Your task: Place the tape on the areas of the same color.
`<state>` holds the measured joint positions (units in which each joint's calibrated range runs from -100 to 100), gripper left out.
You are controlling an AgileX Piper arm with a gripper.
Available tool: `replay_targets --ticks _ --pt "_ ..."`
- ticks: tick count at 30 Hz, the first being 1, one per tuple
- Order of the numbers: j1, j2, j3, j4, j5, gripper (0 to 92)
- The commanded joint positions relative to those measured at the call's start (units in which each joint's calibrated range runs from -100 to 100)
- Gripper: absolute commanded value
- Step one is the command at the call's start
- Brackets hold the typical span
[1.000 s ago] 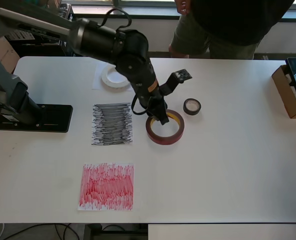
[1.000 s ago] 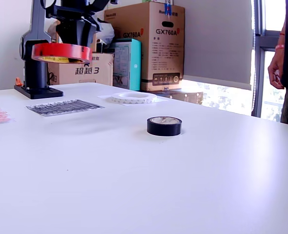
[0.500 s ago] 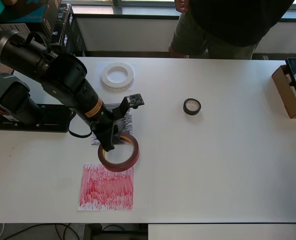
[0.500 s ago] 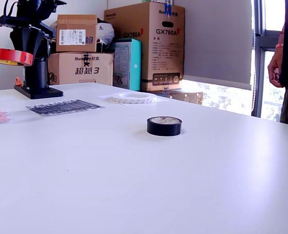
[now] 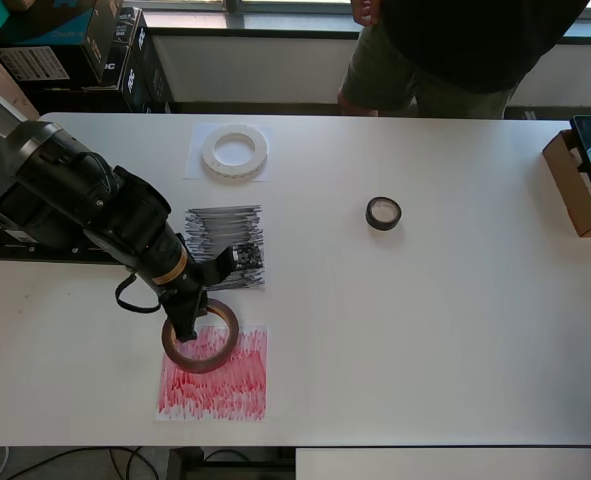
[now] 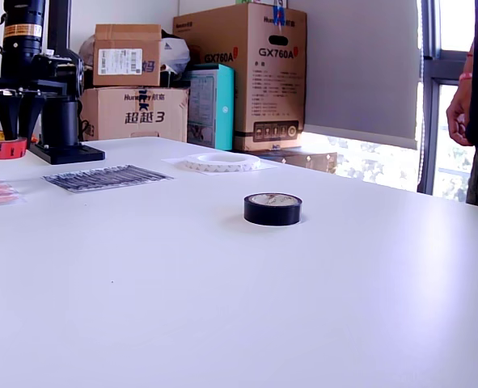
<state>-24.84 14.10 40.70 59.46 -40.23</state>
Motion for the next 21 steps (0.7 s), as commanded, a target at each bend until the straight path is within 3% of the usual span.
replay_targets --ticks 1,21 --pt "-0.09 3.39 -6.12 0.15 0.13 0.2" --pt "-3.41 11.35 -10.85 0.06 -0.61 0.5"
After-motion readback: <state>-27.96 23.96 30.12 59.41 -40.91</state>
